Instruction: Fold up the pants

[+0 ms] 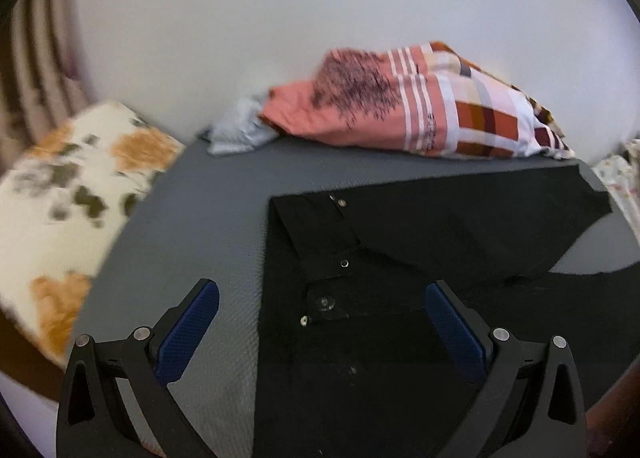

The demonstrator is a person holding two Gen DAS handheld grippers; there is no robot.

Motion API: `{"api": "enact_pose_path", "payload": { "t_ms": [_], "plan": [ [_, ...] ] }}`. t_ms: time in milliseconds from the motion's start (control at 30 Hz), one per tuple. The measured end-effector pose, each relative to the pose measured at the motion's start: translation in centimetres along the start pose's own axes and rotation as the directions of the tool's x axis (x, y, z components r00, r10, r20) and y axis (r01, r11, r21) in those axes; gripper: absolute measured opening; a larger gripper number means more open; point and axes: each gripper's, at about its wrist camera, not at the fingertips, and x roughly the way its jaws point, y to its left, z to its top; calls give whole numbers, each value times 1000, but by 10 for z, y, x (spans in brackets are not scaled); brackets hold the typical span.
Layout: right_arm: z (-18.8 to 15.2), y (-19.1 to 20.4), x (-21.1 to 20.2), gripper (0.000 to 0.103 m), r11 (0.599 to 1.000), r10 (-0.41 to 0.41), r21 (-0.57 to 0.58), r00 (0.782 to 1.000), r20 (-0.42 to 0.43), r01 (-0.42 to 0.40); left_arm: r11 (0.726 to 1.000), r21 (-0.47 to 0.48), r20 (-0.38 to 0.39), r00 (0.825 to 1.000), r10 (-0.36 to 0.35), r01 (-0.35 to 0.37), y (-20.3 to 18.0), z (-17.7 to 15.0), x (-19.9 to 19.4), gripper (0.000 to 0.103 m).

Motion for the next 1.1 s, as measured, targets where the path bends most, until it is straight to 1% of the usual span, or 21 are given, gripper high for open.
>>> {"api": "enact_pose_path", "payload": {
  "t_ms": [33,100,167,233,267,300,400,533,567,600,733,767,800,833,867,900,933,967,1000,1033,1100],
  "plan": [
    [0,0,4,103,1000,-3,1,1000,-5,3,1000,-4,-19,1000,-18,18,10,4,12,101],
    [1,-2,12,103,1000,-6,2,1000,-19,6,1000,-22,-54,998,-9,8,33,14,41,101],
    [0,-3,21,103,1000,-7,8,999,-41,7,998,-45,-52,997,-51,48,56,24,64,95],
    [0,-5,32,103,1000,-6,17,998,-66,7,993,-79,-73,993,-93,87,78,36,88,85],
    [-1,-6,37,103,1000,-6,21,997,-79,8,988,-94,-94,987,-132,123,88,43,105,82],
    [-2,-6,42,103,1000,-8,24,996,-90,10,987,-88,-107,984,-143,134,93,48,118,77],
    [-3,-8,54,103,999,-14,27,993,-115,17,988,-43,-144,978,-153,149,97,57,148,70],
    [-5,-9,68,103,999,-23,31,990,-141,27,980,-31,-167,966,-198,196,103,66,180,70],
    [-5,-9,70,103,999,-25,32,989,-148,30,976,-39,-176,960,-219,215,105,68,187,70],
    [-6,-8,74,103,999,-27,34,987,-156,32,962,-53,-192,943,-272,267,106,70,196,70],
    [-9,-13,84,103,998,-32,42,981,-193,41,951,-42,-219,926,-308,306,101,74,215,70],
    [-9,-13,86,103,998,-33,44,980,-199,43,946,-37,-241,916,-320,321,97,75,222,70],
    [-9,-15,88,103,998,-34,45,979,-202,44,935,-47,-260,900,-351,351,95,75,226,70],
    [-10,-15,89,103,998,-36,46,978,-206,47,925,-50,-258,890,-377,377,94,76,226,70],
    [-10,-15,90,103,998,-37,48,977,-209,48,890,-70,-269,851,-452,451,92,76,227,69],
    [-10,-16,91,103,997,-37,52,977,-211,49,886,-93,-272,845,-461,454,90,76,227,61],
    [-10,-16,92,103,997,-37,55,977,-211,50,908,-89,-270,868,-418,409,88,76,226,50],
    [-9,-16,93,103,997,-38,57,977,-211,51,928,-75,-270,888,-372,366,84,75,223,45],
    [-10,-17,94,103,997,-37,61,977,-212,51,931,-83,-271,891,-365,356,83,74,222,37],
    [-9,-18,95,103,997,-33,66,976,-214,48,930,-104,-265,892,-366,351,84,74,220,32],
    [-7,-20,97,103,995,-9,91,976,-219,29,935,-126,-226,908,-353,332,83,72,205,25]
  ]
}}
